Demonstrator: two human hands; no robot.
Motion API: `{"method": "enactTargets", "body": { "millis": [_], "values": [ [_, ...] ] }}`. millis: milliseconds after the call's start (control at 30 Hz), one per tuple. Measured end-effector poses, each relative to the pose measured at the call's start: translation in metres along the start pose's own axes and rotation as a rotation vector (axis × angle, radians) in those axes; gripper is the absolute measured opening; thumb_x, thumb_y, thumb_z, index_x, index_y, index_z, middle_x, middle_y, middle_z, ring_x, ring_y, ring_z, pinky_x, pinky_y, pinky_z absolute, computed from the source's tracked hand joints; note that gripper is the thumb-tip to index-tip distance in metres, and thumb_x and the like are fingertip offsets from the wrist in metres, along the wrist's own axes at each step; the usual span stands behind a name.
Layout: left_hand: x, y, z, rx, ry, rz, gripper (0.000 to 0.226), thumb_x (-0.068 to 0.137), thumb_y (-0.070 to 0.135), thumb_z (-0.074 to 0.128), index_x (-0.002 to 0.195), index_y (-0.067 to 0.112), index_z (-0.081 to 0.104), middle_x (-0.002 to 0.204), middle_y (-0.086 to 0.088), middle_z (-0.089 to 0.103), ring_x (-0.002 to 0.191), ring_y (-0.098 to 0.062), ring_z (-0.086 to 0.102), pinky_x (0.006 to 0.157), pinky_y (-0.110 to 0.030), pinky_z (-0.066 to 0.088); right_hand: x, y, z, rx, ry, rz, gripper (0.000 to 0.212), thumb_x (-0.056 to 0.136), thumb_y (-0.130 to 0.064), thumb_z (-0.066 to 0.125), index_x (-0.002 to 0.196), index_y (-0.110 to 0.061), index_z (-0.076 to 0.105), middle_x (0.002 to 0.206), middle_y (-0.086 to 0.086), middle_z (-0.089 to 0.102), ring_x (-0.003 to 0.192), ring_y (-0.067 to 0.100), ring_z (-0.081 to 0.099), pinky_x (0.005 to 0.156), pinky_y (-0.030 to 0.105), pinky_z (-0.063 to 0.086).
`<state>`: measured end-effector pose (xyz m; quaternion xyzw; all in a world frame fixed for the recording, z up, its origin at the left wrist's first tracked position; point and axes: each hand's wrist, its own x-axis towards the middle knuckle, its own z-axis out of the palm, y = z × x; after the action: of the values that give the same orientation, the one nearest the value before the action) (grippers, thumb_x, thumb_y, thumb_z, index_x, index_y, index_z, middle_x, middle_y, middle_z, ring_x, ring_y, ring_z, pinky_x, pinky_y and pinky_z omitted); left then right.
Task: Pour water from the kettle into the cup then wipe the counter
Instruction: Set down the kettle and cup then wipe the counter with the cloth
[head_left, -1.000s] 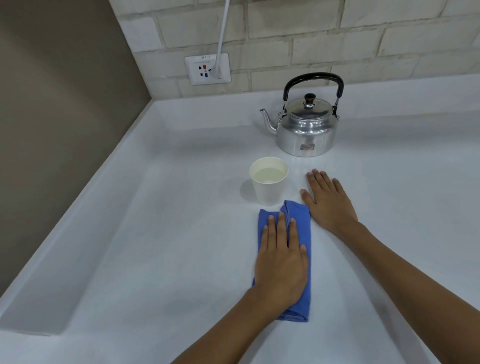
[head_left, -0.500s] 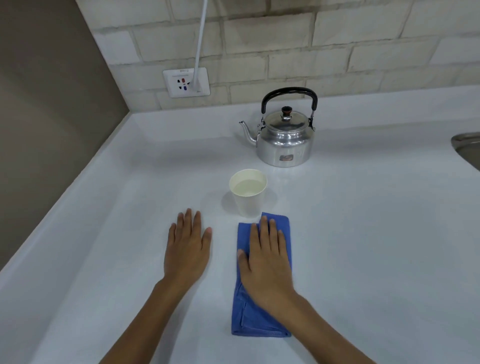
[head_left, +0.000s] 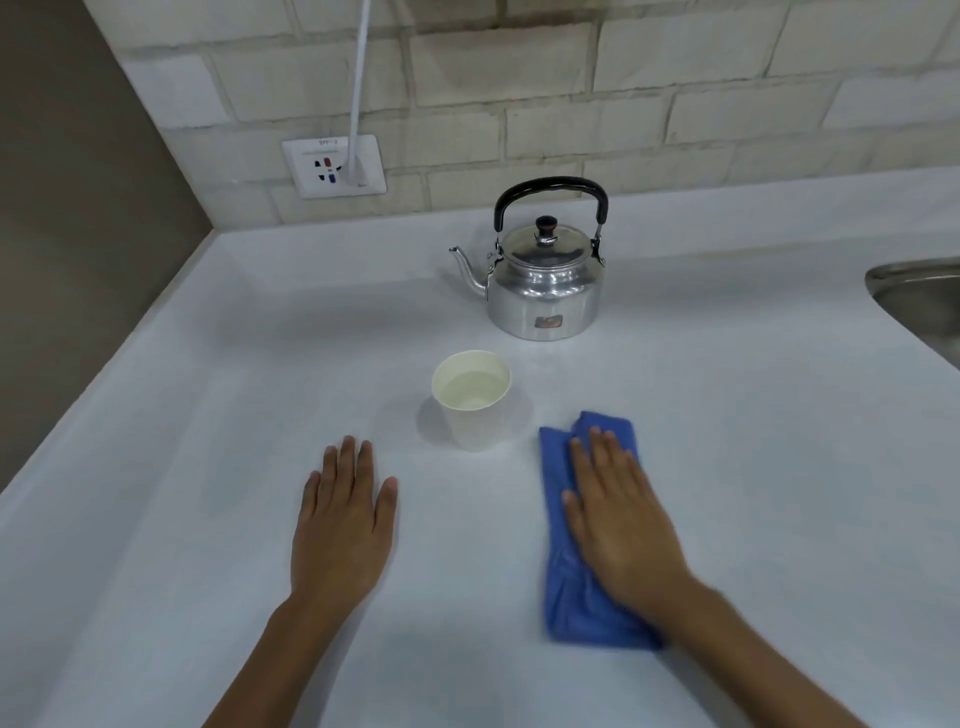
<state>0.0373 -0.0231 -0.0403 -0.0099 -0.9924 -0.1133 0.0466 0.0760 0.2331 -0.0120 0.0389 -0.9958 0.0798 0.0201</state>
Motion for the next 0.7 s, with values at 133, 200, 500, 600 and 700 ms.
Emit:
{"method": "enactTargets", "body": {
  "millis": [133,200,500,600,700],
  "values": [
    [0.0,0.006,0.0,0.031,0.022,-0.007,0.056,0.098,0.038,0.011,0.146,0.011,0.005,0.157,-0.008,0.003,0.144,-0.021,0.0,0.116,-0.035,0.002,0.055,0.062,-0.001,0.013,-0.029,0.144,0.06,0.096,-0.04,0.006,0.145,-0.005,0.005,0.156,0.02,0.003,0.144,0.031,0.002,0.119,0.041,0.004],
    [0.0,0.009,0.0,0.044,0.024,-0.019,0.064,0.09,0.04,0.004,0.146,0.01,0.007,0.156,-0.009,0.005,0.144,-0.023,0.001,0.116,-0.035,0.002,0.078,0.058,0.002,0.013,-0.009,0.175,0.056,0.098,-0.034,0.019,0.145,-0.004,0.007,0.155,0.023,0.002,0.144,0.033,0.0,0.119,0.042,0.002],
    [0.0,0.003,0.001,0.036,0.048,0.013,0.078,0.082,0.051,-0.007,0.146,0.009,0.011,0.156,-0.008,0.01,0.144,-0.022,0.006,0.115,-0.034,0.003,0.038,0.028,0.02,0.061,0.0,-0.086,0.062,0.093,-0.051,0.012,0.144,-0.02,-0.006,0.156,0.007,-0.012,0.143,0.019,-0.014,0.114,0.031,-0.012],
    [0.0,0.003,0.001,0.008,0.06,0.023,0.091,0.078,0.06,-0.019,0.145,0.009,0.016,0.155,-0.009,0.015,0.143,-0.024,0.01,0.115,-0.034,0.005,0.035,0.056,0.014,0.023,-0.016,-0.088,0.062,0.09,-0.054,0.009,0.145,-0.027,-0.005,0.156,0.0,-0.013,0.139,0.013,-0.022,0.115,0.031,-0.013],
    [0.001,0.007,-0.001,0.006,0.06,0.014,0.095,0.08,0.059,-0.022,0.142,0.005,0.025,0.151,-0.014,0.024,0.141,-0.029,0.02,0.113,-0.039,0.014,0.057,0.067,0.008,-0.001,-0.019,-0.075,0.057,0.095,-0.048,0.016,0.143,-0.028,-0.007,0.156,-0.001,-0.012,0.138,0.01,-0.021,0.116,0.031,-0.012]
  ]
}}
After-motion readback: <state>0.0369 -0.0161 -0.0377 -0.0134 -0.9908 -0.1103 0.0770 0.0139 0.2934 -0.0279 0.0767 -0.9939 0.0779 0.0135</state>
